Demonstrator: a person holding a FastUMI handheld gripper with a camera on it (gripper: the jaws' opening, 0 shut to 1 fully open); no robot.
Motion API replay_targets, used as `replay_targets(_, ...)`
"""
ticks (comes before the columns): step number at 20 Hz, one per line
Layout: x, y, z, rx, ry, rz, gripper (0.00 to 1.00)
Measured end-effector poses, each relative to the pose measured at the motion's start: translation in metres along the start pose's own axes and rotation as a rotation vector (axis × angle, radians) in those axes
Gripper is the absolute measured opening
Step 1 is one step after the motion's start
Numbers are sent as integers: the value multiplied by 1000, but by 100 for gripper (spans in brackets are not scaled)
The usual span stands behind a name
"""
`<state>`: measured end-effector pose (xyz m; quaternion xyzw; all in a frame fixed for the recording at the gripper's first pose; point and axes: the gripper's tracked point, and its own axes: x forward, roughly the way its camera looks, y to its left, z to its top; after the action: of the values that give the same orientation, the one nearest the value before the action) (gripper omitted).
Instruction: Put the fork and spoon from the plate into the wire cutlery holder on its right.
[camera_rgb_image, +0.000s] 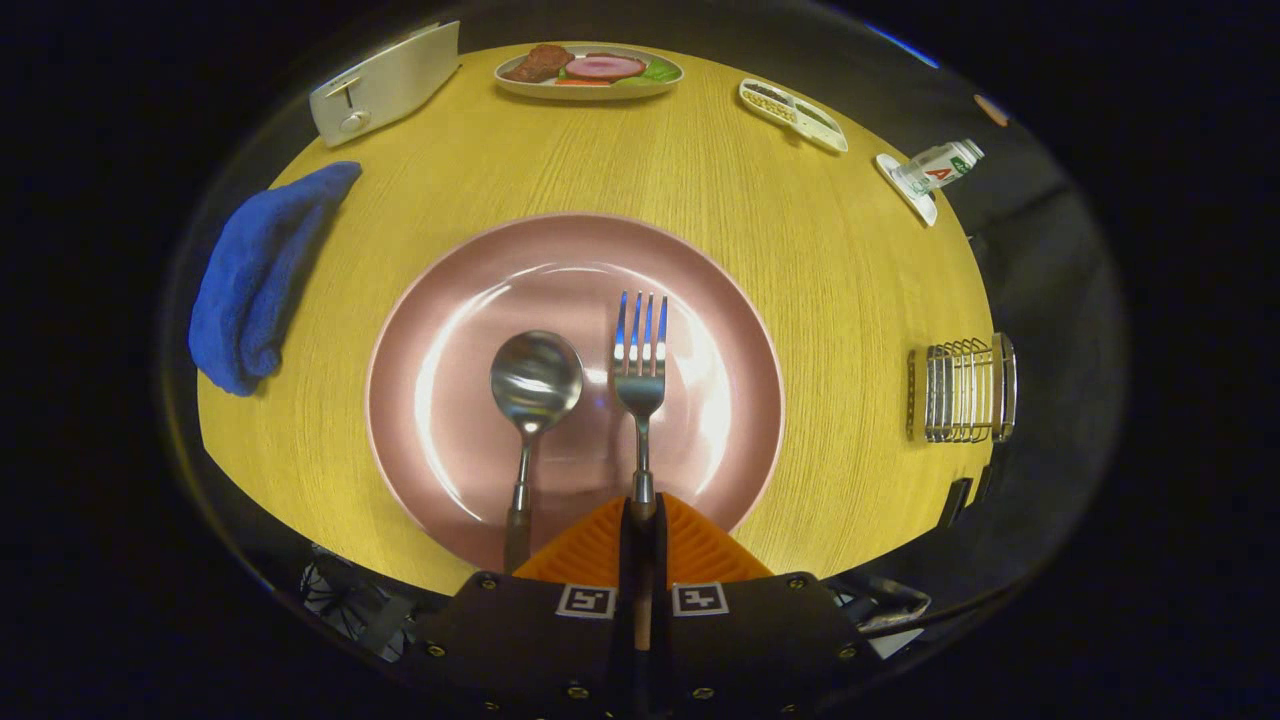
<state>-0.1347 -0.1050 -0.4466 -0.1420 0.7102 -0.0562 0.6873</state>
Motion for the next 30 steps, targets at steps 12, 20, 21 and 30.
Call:
replay_targets(12, -61, -78, 34, 101, -97, -138, 6)
replay_targets(20, -66, -170, 10, 276, -20, -234, 6)
replay_targets(21, -65, -181, 7, 297, -6, -242, 6)
replay_targets(30, -38, -249, -23, 428, 109, -235, 6)
